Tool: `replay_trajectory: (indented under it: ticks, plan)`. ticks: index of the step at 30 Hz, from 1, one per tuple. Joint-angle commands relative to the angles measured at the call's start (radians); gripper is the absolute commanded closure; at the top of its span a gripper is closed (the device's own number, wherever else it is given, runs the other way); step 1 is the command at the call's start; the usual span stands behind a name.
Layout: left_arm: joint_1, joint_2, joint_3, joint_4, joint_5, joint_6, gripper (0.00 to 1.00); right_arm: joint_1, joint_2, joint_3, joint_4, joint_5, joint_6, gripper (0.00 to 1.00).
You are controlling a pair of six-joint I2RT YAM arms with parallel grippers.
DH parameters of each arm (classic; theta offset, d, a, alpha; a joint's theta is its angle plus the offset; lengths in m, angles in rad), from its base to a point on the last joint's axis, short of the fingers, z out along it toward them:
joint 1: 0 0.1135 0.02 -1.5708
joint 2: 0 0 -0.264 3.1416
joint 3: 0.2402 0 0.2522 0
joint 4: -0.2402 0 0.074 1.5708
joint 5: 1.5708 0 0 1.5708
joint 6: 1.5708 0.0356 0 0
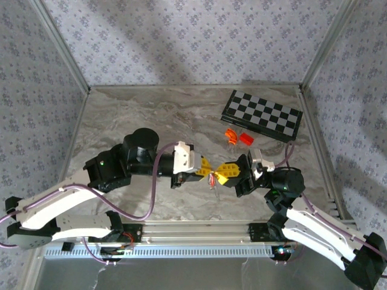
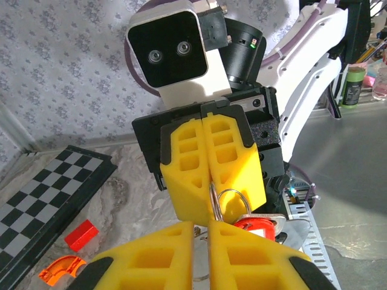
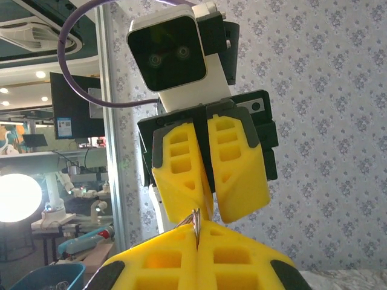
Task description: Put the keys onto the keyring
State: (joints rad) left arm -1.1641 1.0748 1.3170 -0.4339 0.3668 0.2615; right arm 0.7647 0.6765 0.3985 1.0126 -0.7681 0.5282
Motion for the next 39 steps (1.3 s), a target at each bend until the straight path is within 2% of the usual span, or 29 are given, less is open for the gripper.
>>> replay_trajectory:
  ticks: [1,18,39]
  plan:
    - [-0.009,0.000,-0.012,0.064,0.037,0.007,0.87,0.006,-0.019,0.037,0.050,-0.013,0.011,1.00]
    - [-0.018,-0.036,-0.085,0.129,0.075,-0.018,0.86,0.005,-0.026,0.033,0.032,0.011,-0.006,1.00]
    - [-0.027,-0.048,-0.108,0.181,0.057,-0.024,0.81,0.013,-0.022,0.030,0.007,0.020,-0.026,1.00]
